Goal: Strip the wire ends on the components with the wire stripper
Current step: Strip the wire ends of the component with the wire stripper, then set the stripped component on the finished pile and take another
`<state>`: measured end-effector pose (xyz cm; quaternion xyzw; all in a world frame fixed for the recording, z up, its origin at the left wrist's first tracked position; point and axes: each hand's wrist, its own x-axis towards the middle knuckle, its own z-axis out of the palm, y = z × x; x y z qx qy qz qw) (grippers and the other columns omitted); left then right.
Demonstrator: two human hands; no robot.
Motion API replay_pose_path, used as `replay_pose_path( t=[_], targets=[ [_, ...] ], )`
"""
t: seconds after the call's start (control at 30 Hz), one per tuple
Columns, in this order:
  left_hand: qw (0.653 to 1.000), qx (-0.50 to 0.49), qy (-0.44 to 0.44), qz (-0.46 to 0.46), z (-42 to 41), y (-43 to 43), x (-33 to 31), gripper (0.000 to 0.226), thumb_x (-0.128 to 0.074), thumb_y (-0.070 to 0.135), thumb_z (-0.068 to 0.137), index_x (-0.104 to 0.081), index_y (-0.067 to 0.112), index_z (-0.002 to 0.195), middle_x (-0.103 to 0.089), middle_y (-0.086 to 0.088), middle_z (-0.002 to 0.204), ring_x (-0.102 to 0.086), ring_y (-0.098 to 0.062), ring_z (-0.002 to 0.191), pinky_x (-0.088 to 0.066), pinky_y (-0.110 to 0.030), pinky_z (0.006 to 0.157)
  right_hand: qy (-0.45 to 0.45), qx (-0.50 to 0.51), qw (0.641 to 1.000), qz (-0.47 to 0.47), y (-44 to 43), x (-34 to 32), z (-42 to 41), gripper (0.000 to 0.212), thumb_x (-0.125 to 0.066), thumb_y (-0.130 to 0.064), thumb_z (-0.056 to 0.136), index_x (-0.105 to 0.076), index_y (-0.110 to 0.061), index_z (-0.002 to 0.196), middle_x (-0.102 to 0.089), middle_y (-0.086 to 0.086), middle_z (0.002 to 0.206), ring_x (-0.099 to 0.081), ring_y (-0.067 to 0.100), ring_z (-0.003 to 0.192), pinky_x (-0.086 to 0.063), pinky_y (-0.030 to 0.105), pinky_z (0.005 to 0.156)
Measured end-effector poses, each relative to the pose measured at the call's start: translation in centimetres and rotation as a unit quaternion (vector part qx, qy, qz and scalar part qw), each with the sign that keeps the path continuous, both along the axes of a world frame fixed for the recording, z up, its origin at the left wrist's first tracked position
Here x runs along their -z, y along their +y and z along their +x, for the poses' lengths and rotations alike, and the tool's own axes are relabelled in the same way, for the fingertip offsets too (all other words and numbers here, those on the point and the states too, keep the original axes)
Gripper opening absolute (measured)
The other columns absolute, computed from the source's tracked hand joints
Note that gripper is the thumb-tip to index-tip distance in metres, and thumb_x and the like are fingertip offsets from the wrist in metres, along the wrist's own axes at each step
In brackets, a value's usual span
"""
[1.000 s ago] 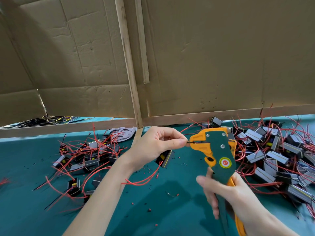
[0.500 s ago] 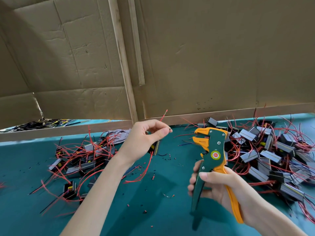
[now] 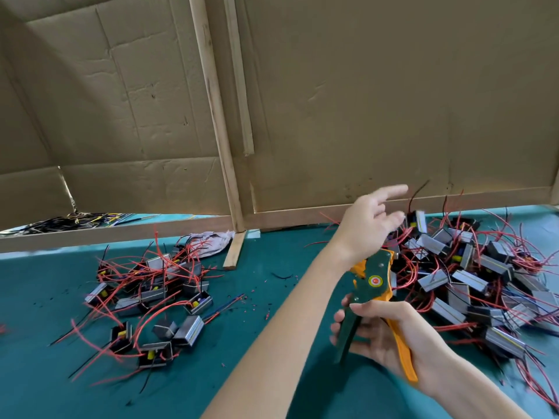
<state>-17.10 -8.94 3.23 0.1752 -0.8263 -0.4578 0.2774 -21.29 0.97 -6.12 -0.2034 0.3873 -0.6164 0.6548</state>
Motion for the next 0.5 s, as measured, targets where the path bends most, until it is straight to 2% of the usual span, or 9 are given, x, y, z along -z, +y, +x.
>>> replay_pose_path(
  t=[0.03, 0.1, 0.17, 0.23, 0.3, 0.33, 0.4, 0.43, 0.5],
  targets=[
    [0.999, 0.0, -0.024, -0.021, 0.9, -0.4, 0.3, 0.038, -0.053, 0.01, 0.097, -0.055, 0.02, 0.133, -0.059, -0.002, 0.13, -0.052, -0.02, 0.122, -0.04, -0.028, 0.103, -0.001, -0.003, 1.0, 0.002, 0.0, 0.0, 0.0, 0.028, -0.063, 0.001, 0.065, -0.061, 0.005, 0.093, -0.062, 0.026, 0.083, -0.066, 0.039, 0.072, -0.059, 0.05, 0.069],
    [0.994, -0.044, -0.077, -0.067, 3.5, -1.6, 0.7, 0.03, -0.055, 0.012, 0.095, -0.062, 0.016, 0.124, -0.062, -0.002, 0.126, -0.058, -0.017, 0.113, -0.043, -0.026, 0.097, -0.004, -0.007, 1.0, 0.006, 0.0, 0.1, 0.1, 0.029, -0.065, 0.0, 0.063, -0.062, 0.005, 0.092, -0.063, 0.026, 0.083, -0.066, 0.039, 0.073, -0.059, 0.05, 0.069],
    [0.953, -0.129, -0.228, -0.149, 6.8, -3.6, 1.2, 0.023, -0.054, 0.017, 0.095, -0.062, 0.014, 0.116, -0.063, -0.006, 0.116, -0.059, -0.022, 0.105, -0.042, -0.026, 0.09, 0.001, -0.008, 1.0, 0.01, -0.2, 0.3, 0.2, 0.031, -0.066, -0.001, 0.061, -0.062, 0.004, 0.091, -0.064, 0.026, 0.082, -0.067, 0.039, 0.072, -0.059, 0.049, 0.068],
    [0.843, -0.202, -0.453, -0.207, 10.6, -5.6, 1.8, 0.015, -0.05, 0.019, 0.095, -0.058, 0.009, 0.103, -0.061, -0.007, 0.098, -0.058, -0.025, 0.096, -0.042, -0.032, 0.084, 0.006, -0.008, 1.0, 0.012, -0.2, 0.3, 0.2, 0.033, -0.067, -0.002, 0.06, -0.062, 0.003, 0.093, -0.064, 0.025, 0.083, -0.067, 0.039, 0.073, -0.059, 0.048, 0.067],
    [0.723, -0.243, -0.613, -0.206, 14.1, -6.6, 2.4, 0.018, -0.05, 0.017, 0.094, -0.054, 0.011, 0.11, -0.056, -0.004, 0.093, -0.056, -0.024, 0.09, -0.042, -0.033, 0.073, 0.006, -0.009, 1.0, 0.008, -0.1, 0.3, 0.2, 0.037, -0.068, -0.003, 0.059, -0.061, 0.002, 0.095, -0.064, 0.025, 0.085, -0.067, 0.039, 0.075, -0.059, 0.048, 0.068],
    [0.684, -0.259, -0.652, -0.199, 15.4, -6.9, 2.9, 0.026, -0.051, 0.019, 0.094, -0.053, 0.013, 0.119, -0.058, -0.003, 0.1, -0.057, -0.024, 0.094, -0.042, -0.032, 0.072, 0.005, -0.009, 1.0, 0.004, -0.1, 0.3, 0.1, 0.038, -0.069, -0.003, 0.059, -0.061, 0.002, 0.096, -0.063, 0.025, 0.086, -0.067, 0.039, 0.076, -0.058, 0.048, 0.069],
    [0.642, -0.294, -0.679, -0.202, 17.6, -7.6, 3.9, 0.03, -0.051, 0.024, 0.094, -0.056, 0.015, 0.123, -0.059, -0.001, 0.115, -0.057, -0.022, 0.103, -0.041, -0.031, 0.074, 0.006, -0.006, 1.0, -0.001, 0.0, 0.2, 0.1, 0.039, -0.069, -0.003, 0.06, -0.06, 0.002, 0.098, -0.063, 0.025, 0.086, -0.066, 0.039, 0.076, -0.058, 0.048, 0.07],
    [0.634, -0.308, -0.677, -0.21, 18.3, -7.8, 4.5, 0.029, -0.05, 0.025, 0.095, -0.057, 0.016, 0.121, -0.06, 0.0, 0.113, -0.058, -0.021, 0.101, -0.04, -0.031, 0.074, 0.008, -0.006, 1.0, -0.003, 0.0, 0.2, 0.1, 0.038, -0.068, -0.002, 0.061, -0.06, 0.002, 0.098, -0.062, 0.025, 0.086, -0.066, 0.039, 0.076, -0.058, 0.048, 0.07],
    [0.644, -0.33, -0.649, -0.235, 19.0, -7.9, 5.7, 0.024, -0.051, 0.023, 0.096, -0.06, 0.014, 0.116, -0.062, 0.0, 0.108, -0.06, -0.021, 0.096, -0.039, -0.03, 0.071, 0.01, -0.006, 1.0, -0.005, 0.1, 0.1, 0.1, 0.034, -0.066, -0.002, 0.064, -0.059, 0.002, 0.097, -0.062, 0.024, 0.085, -0.066, 0.038, 0.075, -0.058, 0.048, 0.069]
  ],
)
